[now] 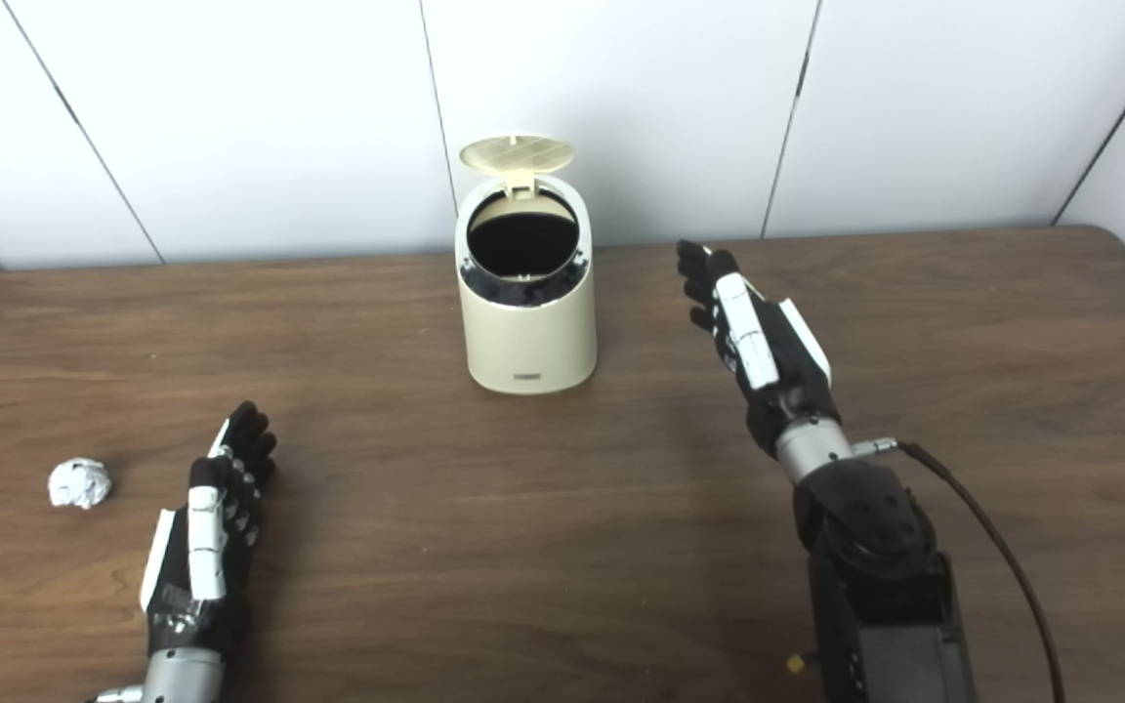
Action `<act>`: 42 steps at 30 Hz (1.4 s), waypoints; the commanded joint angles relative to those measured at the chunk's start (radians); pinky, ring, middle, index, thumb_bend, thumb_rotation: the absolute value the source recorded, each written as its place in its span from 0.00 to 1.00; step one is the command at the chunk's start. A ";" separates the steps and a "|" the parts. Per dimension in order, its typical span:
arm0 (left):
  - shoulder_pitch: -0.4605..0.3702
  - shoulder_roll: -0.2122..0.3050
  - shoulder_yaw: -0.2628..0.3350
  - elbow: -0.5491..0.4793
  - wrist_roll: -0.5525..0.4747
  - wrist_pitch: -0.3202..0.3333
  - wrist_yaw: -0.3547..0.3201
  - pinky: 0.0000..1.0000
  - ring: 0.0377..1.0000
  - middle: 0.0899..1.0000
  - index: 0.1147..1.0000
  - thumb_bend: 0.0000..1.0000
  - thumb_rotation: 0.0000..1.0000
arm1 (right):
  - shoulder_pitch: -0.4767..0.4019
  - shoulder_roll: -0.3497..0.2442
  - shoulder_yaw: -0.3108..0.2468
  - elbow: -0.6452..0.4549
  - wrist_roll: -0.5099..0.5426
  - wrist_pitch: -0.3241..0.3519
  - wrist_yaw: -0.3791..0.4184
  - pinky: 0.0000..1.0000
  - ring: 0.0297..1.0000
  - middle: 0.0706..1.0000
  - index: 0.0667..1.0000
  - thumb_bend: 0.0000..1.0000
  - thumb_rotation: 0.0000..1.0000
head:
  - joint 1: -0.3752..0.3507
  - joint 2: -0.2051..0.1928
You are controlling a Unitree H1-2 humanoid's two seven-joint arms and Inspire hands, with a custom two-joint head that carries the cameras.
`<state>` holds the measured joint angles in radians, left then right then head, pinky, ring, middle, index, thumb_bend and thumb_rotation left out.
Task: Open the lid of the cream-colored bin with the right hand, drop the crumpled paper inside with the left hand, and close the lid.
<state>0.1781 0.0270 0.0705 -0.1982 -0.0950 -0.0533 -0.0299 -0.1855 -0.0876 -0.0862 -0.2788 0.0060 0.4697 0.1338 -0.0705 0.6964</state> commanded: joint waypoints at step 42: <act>0.018 0.001 -0.002 -0.010 -0.029 -0.016 -0.014 1.00 0.97 0.98 0.99 0.63 1.00 | 0.140 0.002 -0.050 0.173 0.134 -0.450 -0.063 1.00 0.97 0.94 0.89 0.52 1.00 | 0.126 0.024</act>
<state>0.1804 0.0335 0.0755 -0.1980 -0.1226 -0.0574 -0.0422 -0.0311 -0.0784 -0.1376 -0.0877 0.1320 0.0621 0.0608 0.0322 0.7179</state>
